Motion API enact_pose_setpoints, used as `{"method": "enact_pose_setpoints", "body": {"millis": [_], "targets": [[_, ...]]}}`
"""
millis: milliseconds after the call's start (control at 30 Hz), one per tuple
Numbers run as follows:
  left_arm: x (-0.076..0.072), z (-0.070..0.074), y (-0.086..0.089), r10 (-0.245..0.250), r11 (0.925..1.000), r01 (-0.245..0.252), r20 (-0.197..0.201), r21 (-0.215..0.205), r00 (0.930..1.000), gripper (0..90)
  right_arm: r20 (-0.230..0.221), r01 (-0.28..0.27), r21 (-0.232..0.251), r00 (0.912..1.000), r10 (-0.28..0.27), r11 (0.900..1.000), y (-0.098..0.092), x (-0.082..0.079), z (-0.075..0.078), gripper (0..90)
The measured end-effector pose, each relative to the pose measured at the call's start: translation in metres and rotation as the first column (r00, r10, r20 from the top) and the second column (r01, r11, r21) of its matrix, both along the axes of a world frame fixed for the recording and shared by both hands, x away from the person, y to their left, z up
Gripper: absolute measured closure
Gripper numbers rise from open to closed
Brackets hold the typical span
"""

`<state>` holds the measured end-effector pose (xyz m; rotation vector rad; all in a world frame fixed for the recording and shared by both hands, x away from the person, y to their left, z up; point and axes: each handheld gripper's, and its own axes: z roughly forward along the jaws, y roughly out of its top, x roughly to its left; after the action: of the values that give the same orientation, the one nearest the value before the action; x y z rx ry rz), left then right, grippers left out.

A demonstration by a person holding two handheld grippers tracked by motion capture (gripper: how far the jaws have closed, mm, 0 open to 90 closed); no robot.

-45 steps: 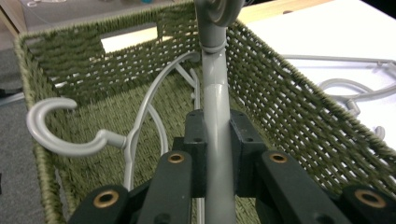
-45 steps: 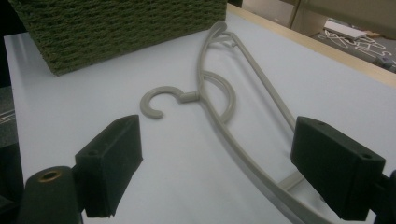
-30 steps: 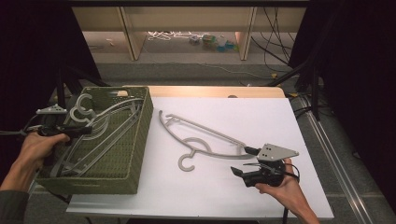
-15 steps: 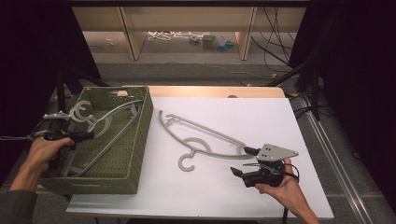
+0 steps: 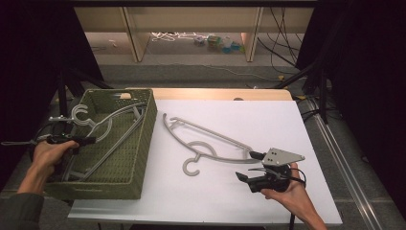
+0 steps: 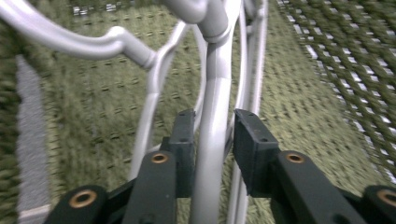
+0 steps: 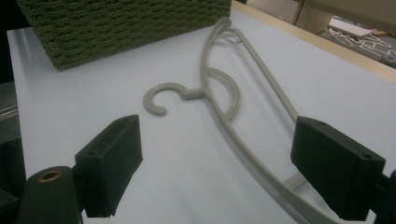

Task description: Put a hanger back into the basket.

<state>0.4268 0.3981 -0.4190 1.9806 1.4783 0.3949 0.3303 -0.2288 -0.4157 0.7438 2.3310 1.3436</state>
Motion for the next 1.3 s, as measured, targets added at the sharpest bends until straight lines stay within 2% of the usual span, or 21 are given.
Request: {"method": "enact_pose_setpoints", "body": {"millis": [67, 167, 233, 300, 333, 400, 433, 533, 567, 667, 700, 767, 867, 900, 967, 1067, 1100, 1167, 1200, 1300], "targets": [[0.0, -0.002, -0.001, 0.044, 0.999, -0.044, 0.034, 0.001, 0.9985, 65.2, -0.001, 0.001, 0.002, 1.0, -0.001, 1.0, 0.0, 0.0, 0.0, 17.4], [-0.004, 0.004, 0.002, 0.099, 0.9951, -0.099, 0.04, 0.003, 0.9943, 57.6, -0.005, 0.001, 0.004, 1.0, -0.001, 1.0, 0.0, 0.0, 0.0, 17.4], [-0.008, 0.01, 0.006, 0.103, 0.9946, -0.103, 0.053, 0.012, 0.9933, 55.3, -0.007, 0.003, 0.004, 1.0, -0.003, 1.0, 0.0, 0.0, -0.001, 17.2], [-0.012, 0.017, 0.007, 0.12, 0.9928, -0.12, 0.073, -0.004, 0.9901, 50.4, -0.002, 0.002, 0.003, 1.0, -0.002, 1.0, 0.0, 0.0, -0.001, 17.2], [-0.015, 0.02, 0.004, 0.152, 0.988, -0.149, 0.102, -0.041, 0.9831, 47.3, -0.003, -0.003, 0.003, 1.0, 0.003, 1.0, 0.0, 0.0, -0.001, 17.2], [-0.021, 0.028, 0.001, 0.153, 0.9877, -0.148, 0.132, -0.051, 0.9794, 43.0, -0.012, 0.006, -0.013, 0.9999, -0.006, 1.0, 0.0, -0.001, 0.0, 17.2], [-0.024, 0.032, 0.0, 0.151, 0.988, -0.144, 0.147, -0.055, 0.9775, 42.4, -0.005, 0.001, 0.009, 1.0, -0.001, 1.0, 0.001, 0.0, -0.002, 17.2], [-0.036, 0.049, -0.007, 0.153, 0.9864, -0.137, 0.207, -0.091, 0.9662, 38.6, -0.007, 0.001, 0.006, 1.0, -0.001, 1.0, 0.001, 0.0, -0.002, 17.2], [-0.041, 0.053, -0.01, 0.162, 0.9842, -0.14, 0.228, -0.108, 0.9601, 38.0, -0.006, 0.002, 0.006, 1.0, -0.002, 1.0, 0.001, 0.0, -0.002, 17.1], [-0.055, 0.065, -0.018, 0.154, 0.9838, -0.122, 0.267, -0.131, 0.9514, 35.3, 0.002, 0.002, 0.002, 1.0, -0.002, 1.0, 0.002, 0.0, -0.002, 17.1], [-0.059, 0.067, -0.022, 0.154, 0.9828, -0.117, 0.285, -0.143, 0.9461, 33.8, 0.002, 0.002, 0.006, 1.0, -0.002, 1.0, 0.002, 0.0, -0.002, 17.1], [-0.069, 0.074, -0.031, 0.138, 0.9781, -0.082, 0.299, -0.191, 0.9442, 31.7, 0.008, 0.005, 0.011, 1.0, -0.005, 1.0, 0.004, -0.001, -0.003, 16.9], [-0.081, 0.081, -0.046, 0.116, 0.9747, -0.044, 0.328, -0.219, 0.9373, 28.7, 0.004, 0.006, 0.013, 1.0, -0.006, 1.0, 0.004, -0.001, -0.002, 16.9], [-0.086, 0.082, -0.052, 0.108, 0.9726, -0.028, 0.344, -0.231, 0.9327, 28.4, 0.003, 0.008, 0.015, 1.0, -0.008, 1.0, 0.004, -0.001, -0.003, 16.9], [-0.094, 0.083, -0.066, 0.08, 0.9702, 0.012, 0.367, -0.242, 0.9268, 27.6, 0.007, 0.005, 0.015, 1.0, -0.005, 1.0, 0.005, 0.0, -0.003, 16.9], [-0.102, 0.081, -0.087, 0.037, 0.9649, 0.065, 0.377, -0.255, 0.9255, 24.5, 0.004, 0.007, 0.013, 1.0, -0.007, 1.0, 0.006, -0.001, -0.004, 17.0], [-0.104, 0.081, -0.093, 0.025, 0.9638, 0.08, 0.385, -0.254, 0.9227, 24.3, 0.003, 0.004, 0.013, 1.0, -0.004, 1.0, 0.006, -0.001, -0.005, 16.9], [-0.108, 0.079, -0.104, 0.015, 0.9605, 0.097, 0.399, -0.261, 0.917, 24.1, 0.002, 0.003, 0.013, 1.0, -0.003, 1.0, 0.007, -0.001, -0.005, 16.9], [-0.111, 0.078, -0.11, 0.017, 0.9553, 0.106, 0.41, -0.276, 0.9121, 23.9, 0.002, -0.001, 0.011, 1.0, 0.001, 1.0, 0.007, -0.001, -0.005, 16.9], [-0.116, 0.074, -0.123, 0.001, 0.9488, 0.133, 0.424, -0.287, 0.9059, 23.2, 0.003, -0.001, 0.014, 1.0, 0.001, 1.0, 0.007, -0.001, -0.005, 16.9]]}}
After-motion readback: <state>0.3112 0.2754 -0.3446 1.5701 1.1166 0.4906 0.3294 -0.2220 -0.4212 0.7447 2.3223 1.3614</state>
